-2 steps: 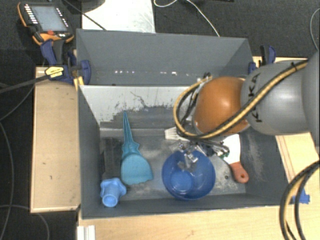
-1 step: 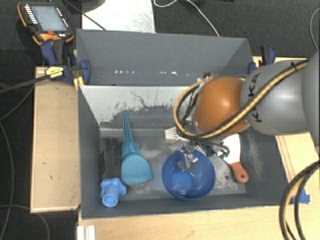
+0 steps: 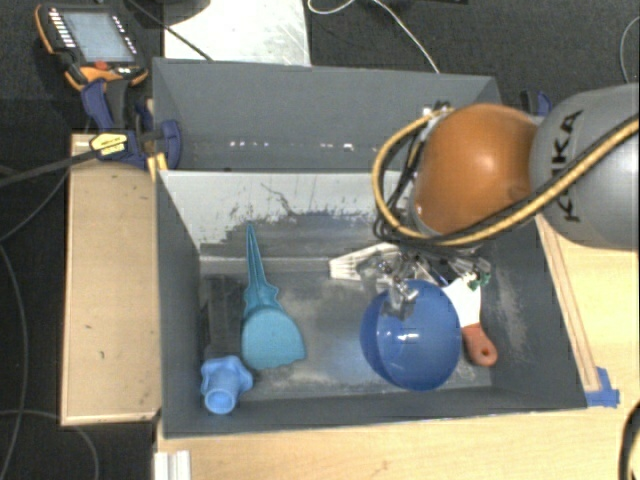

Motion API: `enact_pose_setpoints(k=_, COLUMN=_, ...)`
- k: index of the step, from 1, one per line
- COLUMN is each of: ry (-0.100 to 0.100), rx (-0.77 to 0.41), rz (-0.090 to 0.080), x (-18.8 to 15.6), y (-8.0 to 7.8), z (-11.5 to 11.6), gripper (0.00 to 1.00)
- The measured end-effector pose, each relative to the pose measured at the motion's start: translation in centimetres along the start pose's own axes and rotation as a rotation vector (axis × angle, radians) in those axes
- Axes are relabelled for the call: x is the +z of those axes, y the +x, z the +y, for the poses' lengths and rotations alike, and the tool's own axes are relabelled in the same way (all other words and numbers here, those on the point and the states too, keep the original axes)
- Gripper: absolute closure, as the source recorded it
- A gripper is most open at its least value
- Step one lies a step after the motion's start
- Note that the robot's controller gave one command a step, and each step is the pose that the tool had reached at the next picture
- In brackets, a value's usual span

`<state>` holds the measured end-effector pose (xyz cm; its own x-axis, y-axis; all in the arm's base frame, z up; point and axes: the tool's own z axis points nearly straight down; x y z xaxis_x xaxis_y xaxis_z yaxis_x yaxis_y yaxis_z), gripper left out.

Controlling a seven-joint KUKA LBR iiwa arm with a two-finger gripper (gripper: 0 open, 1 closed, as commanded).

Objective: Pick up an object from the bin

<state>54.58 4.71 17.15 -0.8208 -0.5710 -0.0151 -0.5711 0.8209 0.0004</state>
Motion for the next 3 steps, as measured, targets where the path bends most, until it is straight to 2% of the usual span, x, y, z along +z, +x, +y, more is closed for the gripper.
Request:
enact_pose_setpoints(k=1, ry=0.005, rx=0.005, rz=-0.008, x=8.6, y=1.1, z=-0.8, gripper=1.00)
enact_pose_setpoints(k=2, ry=-0.001, rx=0.001, rz=0.000, x=3.4, y=1.8, z=0.2, gripper=1.00)
enact_pose_setpoints(k=3, ry=0.007, rx=0.013, rz=-0.013, x=7.0, y=-0.4, z=-1.3, gripper=1.00)
